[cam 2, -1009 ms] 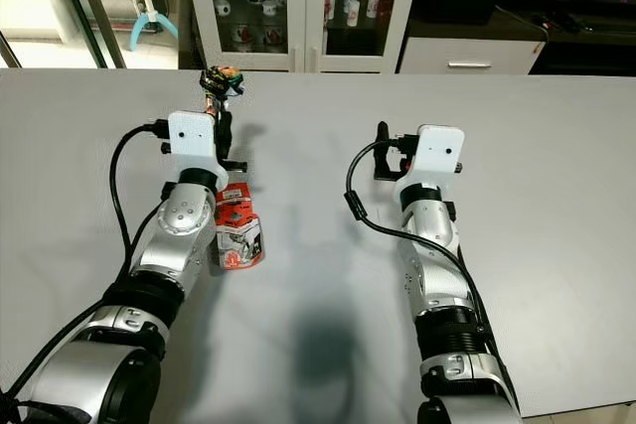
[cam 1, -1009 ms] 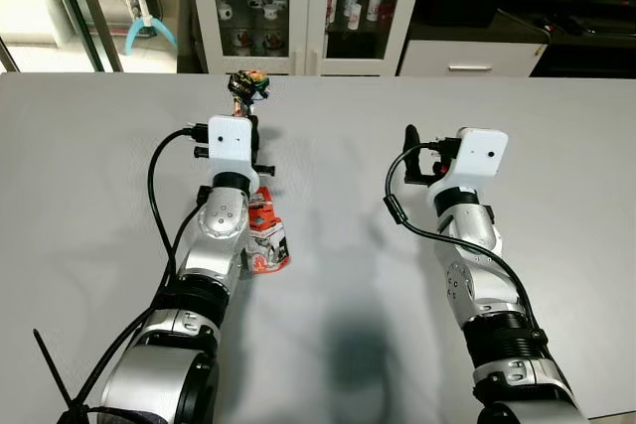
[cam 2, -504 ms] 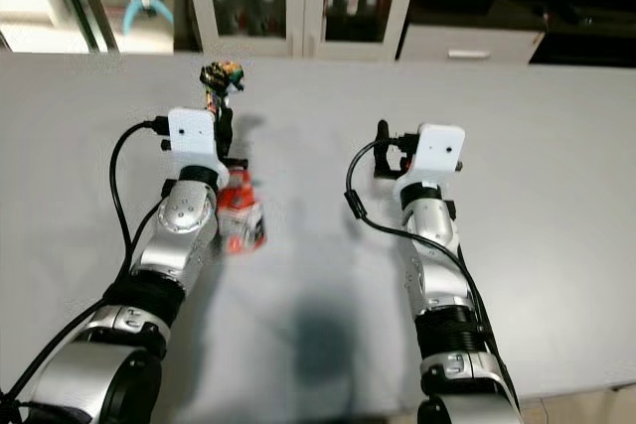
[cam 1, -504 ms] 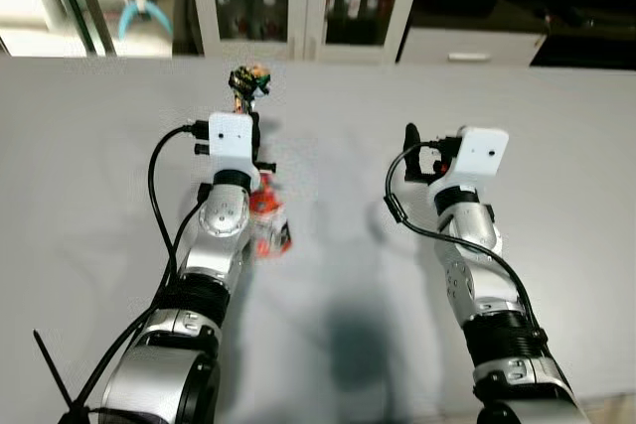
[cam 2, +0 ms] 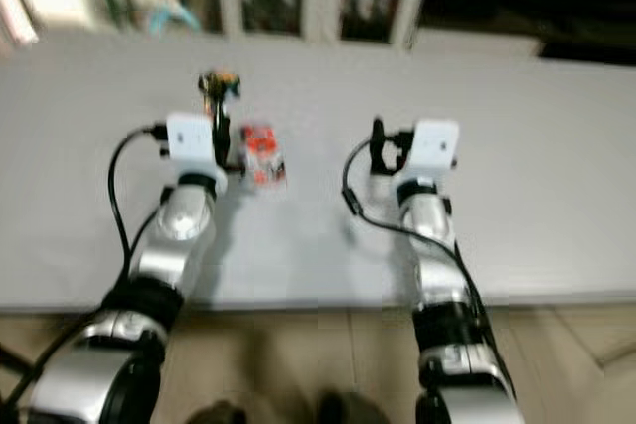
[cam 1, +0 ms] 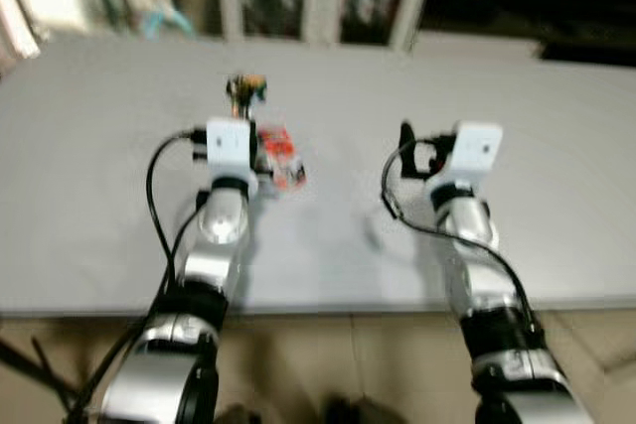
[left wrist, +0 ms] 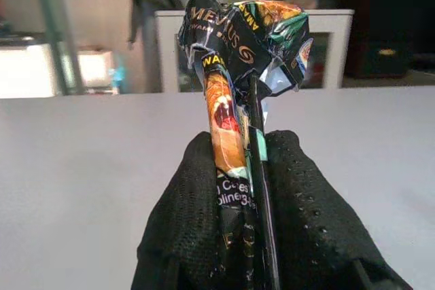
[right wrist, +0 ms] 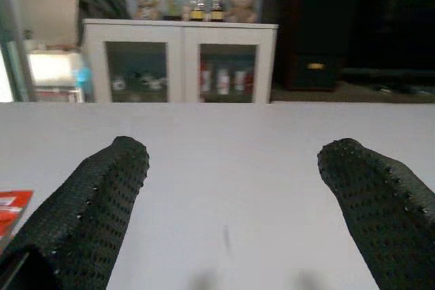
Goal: Picking trash to rubbish bin
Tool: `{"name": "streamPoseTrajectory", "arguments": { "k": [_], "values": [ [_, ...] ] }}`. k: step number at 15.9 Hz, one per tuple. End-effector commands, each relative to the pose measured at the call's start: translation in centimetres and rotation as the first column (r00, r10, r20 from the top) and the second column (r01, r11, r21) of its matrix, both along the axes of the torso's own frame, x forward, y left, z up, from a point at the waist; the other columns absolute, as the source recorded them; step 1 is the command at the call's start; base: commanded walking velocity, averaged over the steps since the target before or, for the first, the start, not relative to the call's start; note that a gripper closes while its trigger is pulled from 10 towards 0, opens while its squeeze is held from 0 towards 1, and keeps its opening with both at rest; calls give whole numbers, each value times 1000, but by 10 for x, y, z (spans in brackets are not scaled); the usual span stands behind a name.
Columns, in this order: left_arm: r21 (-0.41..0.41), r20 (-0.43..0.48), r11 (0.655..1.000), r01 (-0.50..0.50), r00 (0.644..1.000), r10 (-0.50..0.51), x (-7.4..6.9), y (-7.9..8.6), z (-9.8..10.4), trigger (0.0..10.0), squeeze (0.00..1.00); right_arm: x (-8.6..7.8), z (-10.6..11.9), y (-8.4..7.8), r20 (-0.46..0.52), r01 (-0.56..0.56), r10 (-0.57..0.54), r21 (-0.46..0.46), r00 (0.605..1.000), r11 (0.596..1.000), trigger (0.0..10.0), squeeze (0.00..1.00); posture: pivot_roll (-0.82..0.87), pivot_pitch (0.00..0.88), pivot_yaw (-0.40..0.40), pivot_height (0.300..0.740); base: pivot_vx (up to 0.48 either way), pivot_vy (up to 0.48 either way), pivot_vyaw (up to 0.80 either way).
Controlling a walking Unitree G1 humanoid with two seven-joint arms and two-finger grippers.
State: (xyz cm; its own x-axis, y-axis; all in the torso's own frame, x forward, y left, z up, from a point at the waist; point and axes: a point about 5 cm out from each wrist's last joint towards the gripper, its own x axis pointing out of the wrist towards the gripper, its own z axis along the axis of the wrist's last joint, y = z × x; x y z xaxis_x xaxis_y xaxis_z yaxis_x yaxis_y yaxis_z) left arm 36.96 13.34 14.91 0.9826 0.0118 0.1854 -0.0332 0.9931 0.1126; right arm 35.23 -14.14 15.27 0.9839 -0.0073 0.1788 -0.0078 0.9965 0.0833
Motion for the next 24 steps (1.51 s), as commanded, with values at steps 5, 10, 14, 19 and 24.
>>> {"name": "streamPoseTrajectory", "arguments": {
  "k": [5, 10, 14, 19, 24],
  "values": [
    [0, 9, 1000, -3, 1000, 3, 1, -2, 4, 10000, 0, 0, -1, -2, -5, 4, -4, 9, 1000, 1000, 10000, 0, -71, 50, -82, 740, -322, 0, 0],
    [3, 5, 1000, -1, 1000, 1, 1, -2, 5, 10000, 0, 0, -1, -2, -6, 7, -7, 13, 1000, 1000, 10000, 0, -71, 51, -79, 740, -321, 0, 0],
    [4, 4, 1000, 3, 1000, -3, 1, -2, 5, 10000, 0, 0, -2, -2, -8, 10, -9, 18, 1000, 1000, 10000, 0, -71, 51, -78, 740, -320, 0, 0],
    [12, -3, 1000, 2, 1000, -2, 1, -2, 4, 10000, 0, 0, -3, -3, -14, 13, -12, 19, 1000, 1000, 10000, 0, -71, 51, -78, 740, -321, 0, 0],
    [24, -155, 1000, 0, 988, 3, -3, 5, -26, 10000, 0, -1, -19, -6, -91, 9, -5, 35, 996, 999, 10000, 0, -70, 51, -80, 740, 0, 0, 0]
  ]
}}
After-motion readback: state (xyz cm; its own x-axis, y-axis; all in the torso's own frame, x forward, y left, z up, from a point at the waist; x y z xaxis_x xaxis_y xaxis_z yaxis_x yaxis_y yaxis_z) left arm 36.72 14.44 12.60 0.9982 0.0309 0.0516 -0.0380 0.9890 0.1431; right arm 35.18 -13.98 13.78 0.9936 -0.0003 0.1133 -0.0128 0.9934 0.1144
